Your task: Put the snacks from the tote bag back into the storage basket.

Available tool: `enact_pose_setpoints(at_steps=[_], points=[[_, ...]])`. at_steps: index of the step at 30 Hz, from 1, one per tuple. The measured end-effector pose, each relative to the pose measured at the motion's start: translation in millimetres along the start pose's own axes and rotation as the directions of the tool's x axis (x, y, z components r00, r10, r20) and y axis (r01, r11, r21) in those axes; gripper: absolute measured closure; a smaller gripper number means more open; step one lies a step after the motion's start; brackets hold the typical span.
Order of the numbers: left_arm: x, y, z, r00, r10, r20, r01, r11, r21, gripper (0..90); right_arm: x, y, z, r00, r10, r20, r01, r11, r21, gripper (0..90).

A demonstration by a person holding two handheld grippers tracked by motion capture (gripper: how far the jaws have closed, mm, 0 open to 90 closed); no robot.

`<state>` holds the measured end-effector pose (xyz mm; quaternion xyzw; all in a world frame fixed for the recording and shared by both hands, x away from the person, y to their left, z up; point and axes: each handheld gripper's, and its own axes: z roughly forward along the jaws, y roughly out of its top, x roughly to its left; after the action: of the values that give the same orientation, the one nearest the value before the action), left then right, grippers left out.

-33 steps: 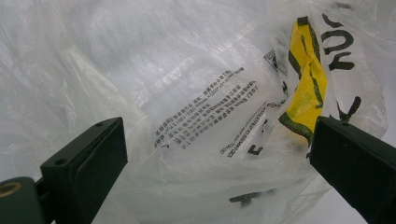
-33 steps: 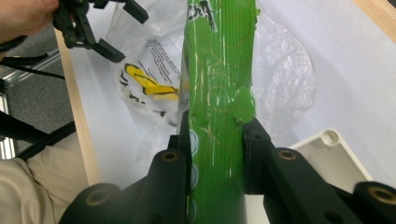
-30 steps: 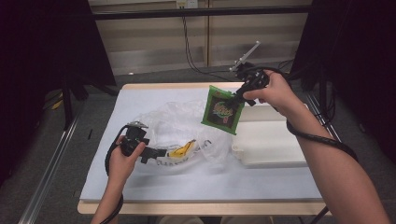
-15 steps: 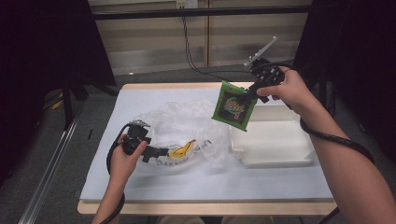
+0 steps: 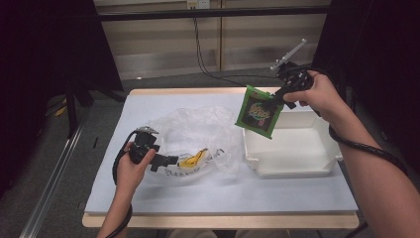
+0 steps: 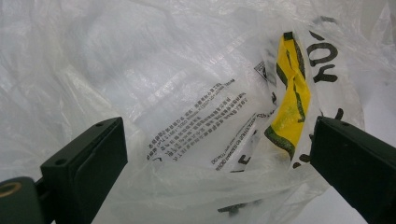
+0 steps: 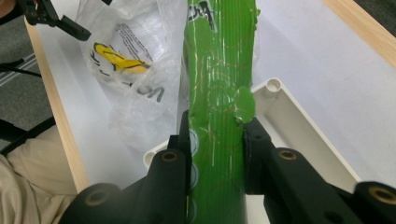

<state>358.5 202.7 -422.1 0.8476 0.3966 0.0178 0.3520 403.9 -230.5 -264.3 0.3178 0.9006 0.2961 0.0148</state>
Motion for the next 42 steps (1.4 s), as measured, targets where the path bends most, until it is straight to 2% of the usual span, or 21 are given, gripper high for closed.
enact_pose_setpoints(at_steps=[8, 14, 23, 28, 42], points=[[-0.5, 0.3, 0.9, 1.0000, -0.007, -0.004, 0.007, 0.9999, -0.010, 3.9, -5.8, -10.5, -2.9, 0.9998, 0.014, 0.012, -0.014, 1.000, 0.010, 75.0], [0.2, 1.2, 1.1, 1.0000, 0.009, -0.003, -0.009, 1.0000, 0.002, 3.9, -9.5, -16.8, -3.2, 0.9996, 0.022, 0.015, -0.022, 1.000, 0.015, 75.0], [0.5, 1.2, 0.7, 1.0000, 0.004, -0.002, -0.004, 1.0000, -0.008, 3.9, -14.4, -24.3, -1.8, 0.9990, 0.035, 0.026, -0.036, 0.999, 0.035, 75.0], [0.5, 1.3, 1.6, 1.0000, 0.005, -0.003, -0.005, 1.0000, -0.007, 3.9, -17.6, -26.1, 3.2, 0.9994, 0.021, 0.028, -0.022, 0.999, 0.040, 74.9], [4.0, 0.3, 1.6, 1.0000, -0.003, -0.004, 0.003, 1.0000, -0.004, 3.9, -30.6, -33.4, 21.0, 0.9993, 0.022, 0.029, -0.023, 0.998, 0.058, 74.8]])
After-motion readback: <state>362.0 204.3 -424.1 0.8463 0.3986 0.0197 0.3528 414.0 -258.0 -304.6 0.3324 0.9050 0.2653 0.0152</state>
